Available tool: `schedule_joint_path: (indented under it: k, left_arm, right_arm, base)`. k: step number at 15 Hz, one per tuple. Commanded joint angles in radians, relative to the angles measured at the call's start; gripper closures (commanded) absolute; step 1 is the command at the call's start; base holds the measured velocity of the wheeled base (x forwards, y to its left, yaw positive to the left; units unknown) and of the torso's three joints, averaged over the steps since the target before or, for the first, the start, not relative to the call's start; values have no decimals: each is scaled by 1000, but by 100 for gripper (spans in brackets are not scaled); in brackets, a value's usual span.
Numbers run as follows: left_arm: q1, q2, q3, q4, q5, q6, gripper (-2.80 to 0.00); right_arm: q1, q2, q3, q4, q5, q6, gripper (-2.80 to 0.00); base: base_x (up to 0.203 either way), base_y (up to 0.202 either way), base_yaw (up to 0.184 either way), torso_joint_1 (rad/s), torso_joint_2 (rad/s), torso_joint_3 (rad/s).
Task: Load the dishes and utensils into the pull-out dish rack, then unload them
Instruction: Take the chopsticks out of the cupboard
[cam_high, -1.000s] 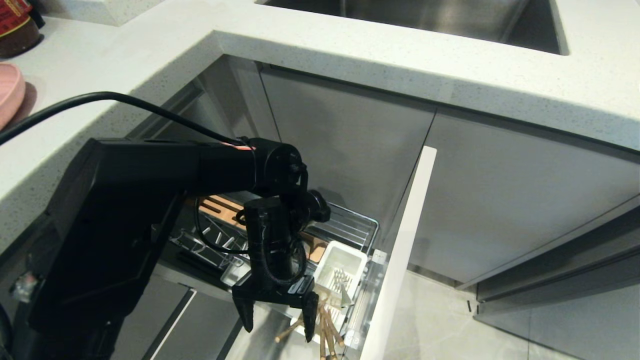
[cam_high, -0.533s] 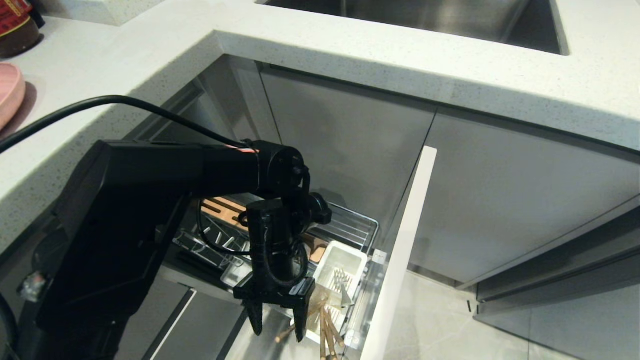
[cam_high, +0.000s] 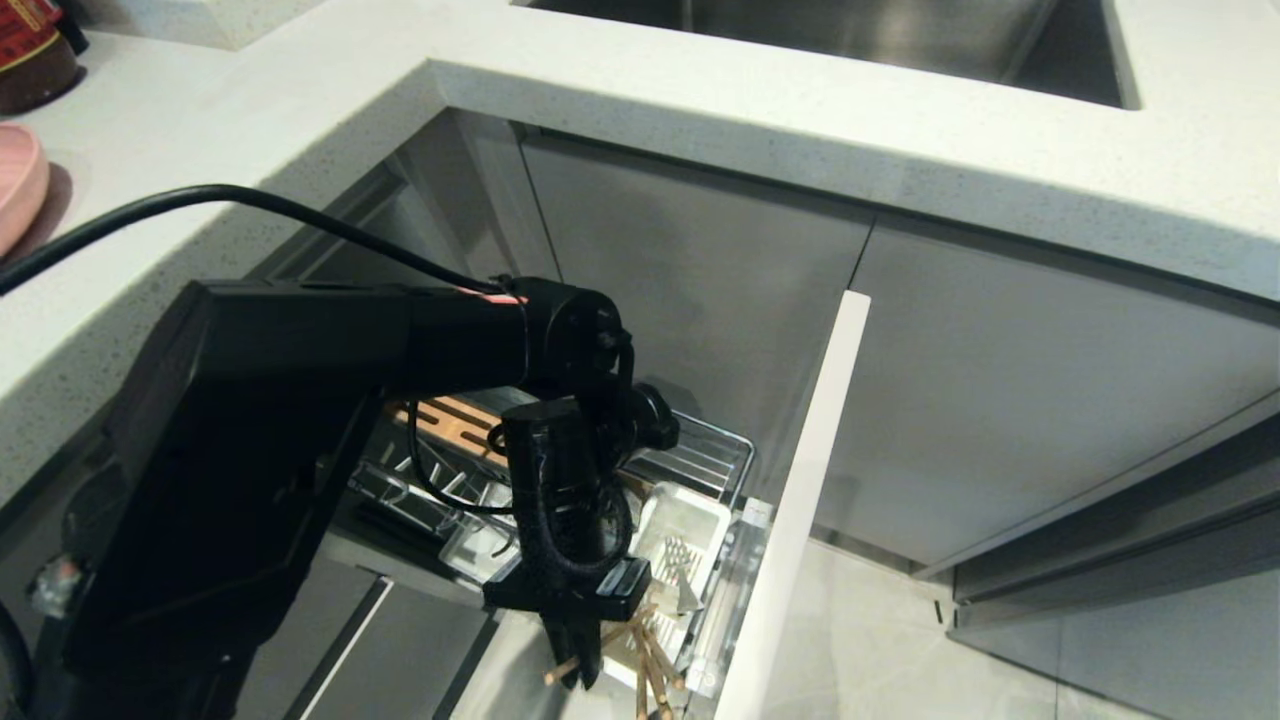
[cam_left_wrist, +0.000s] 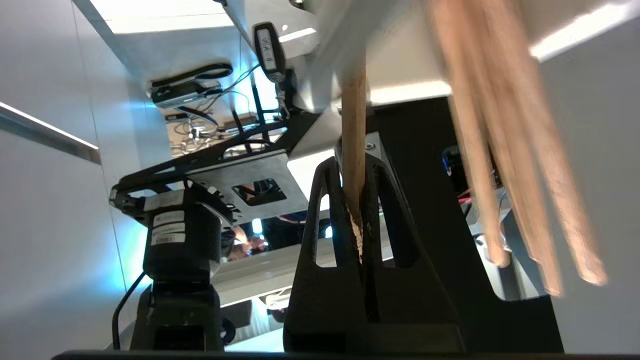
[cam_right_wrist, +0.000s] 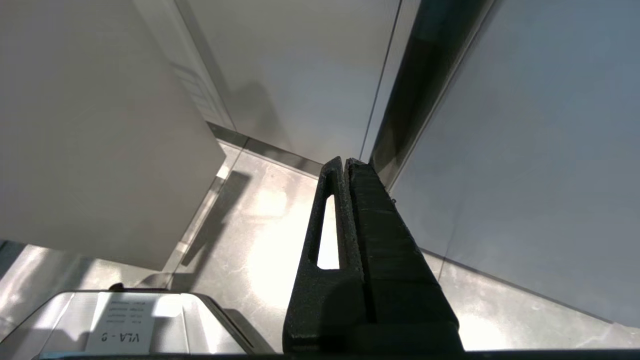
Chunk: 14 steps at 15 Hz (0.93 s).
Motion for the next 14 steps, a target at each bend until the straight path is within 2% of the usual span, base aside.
schedule_joint_path:
  k: [1,6,11,14]
  left_arm:
    - [-3,-7,0,7,-3,-2,0]
    - [-7,-107,2,7,-1,-2,0]
    - [-18,-358,3,7,8,2,0]
    - [-27,-490,3,7,11,30,0]
  right_arm:
    - [-1,0,0,0,0,0,0]
    - [0,0,0,0,-1,0,0]
    - [0,0,0,0,0,0,0]
    - [0,0,0,0,-1,0,0]
  base:
    - [0,0,0,0,0,0]
    - [0,0,0,0,0,0]
    - [0,0,0,0,0,0]
    - [0,0,0,0,0,0]
